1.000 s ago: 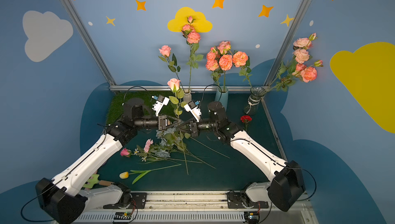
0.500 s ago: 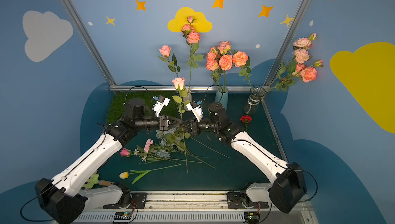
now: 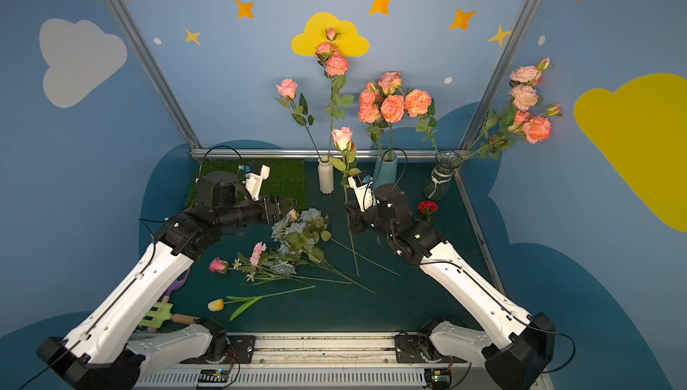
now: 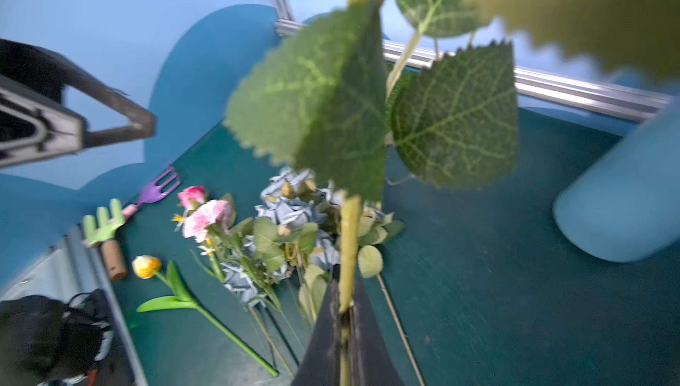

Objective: Place the pink flowers into the vase
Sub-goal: Place the flower in the vase.

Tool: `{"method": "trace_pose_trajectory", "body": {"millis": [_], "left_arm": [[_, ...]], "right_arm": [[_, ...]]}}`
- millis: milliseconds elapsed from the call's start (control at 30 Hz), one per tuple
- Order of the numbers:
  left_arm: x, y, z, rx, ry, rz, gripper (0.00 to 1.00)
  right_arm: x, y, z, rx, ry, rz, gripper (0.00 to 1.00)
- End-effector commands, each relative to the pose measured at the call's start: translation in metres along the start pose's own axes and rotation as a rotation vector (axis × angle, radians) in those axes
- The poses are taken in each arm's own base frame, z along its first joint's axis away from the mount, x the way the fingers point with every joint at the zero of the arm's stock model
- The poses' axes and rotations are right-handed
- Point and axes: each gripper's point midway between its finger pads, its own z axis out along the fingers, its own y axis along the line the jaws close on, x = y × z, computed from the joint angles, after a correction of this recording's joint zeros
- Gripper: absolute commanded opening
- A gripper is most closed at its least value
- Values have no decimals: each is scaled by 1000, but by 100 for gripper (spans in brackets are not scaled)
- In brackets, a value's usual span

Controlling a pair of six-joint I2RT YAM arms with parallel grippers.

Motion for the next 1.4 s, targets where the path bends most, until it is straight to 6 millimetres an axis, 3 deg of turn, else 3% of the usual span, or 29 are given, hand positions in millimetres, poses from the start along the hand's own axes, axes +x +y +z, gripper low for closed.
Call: {"method": "trace_pose_trajectory", "body": {"millis": [0, 167, 500, 667, 933, 1133, 1367], "left_arm": [[1, 48, -15, -201, -39, -49, 59], [5, 96, -39, -347, -121, -144, 59], [16, 147, -78, -539, -253, -211, 59], [21, 157, -83, -523, -274, -254, 59], [35, 169, -73, -459, -235, -346, 59], [42, 172, -74, -464, -229, -361, 59], [34, 165, -87, -483, -246, -325, 59]], "right_arm": [[3, -32, -9, 188, 12, -38, 0], [2, -53, -17, 312, -9, -54, 0], [-13, -70, -20, 401, -137, -45, 0], [-31, -70, -10, 408, -200, -70, 0], [-64, -59, -6, 359, -341, -120, 0], [-104, -50, -12, 334, -451, -165, 0], [-149, -51, -16, 294, -549, -143, 0]]}}
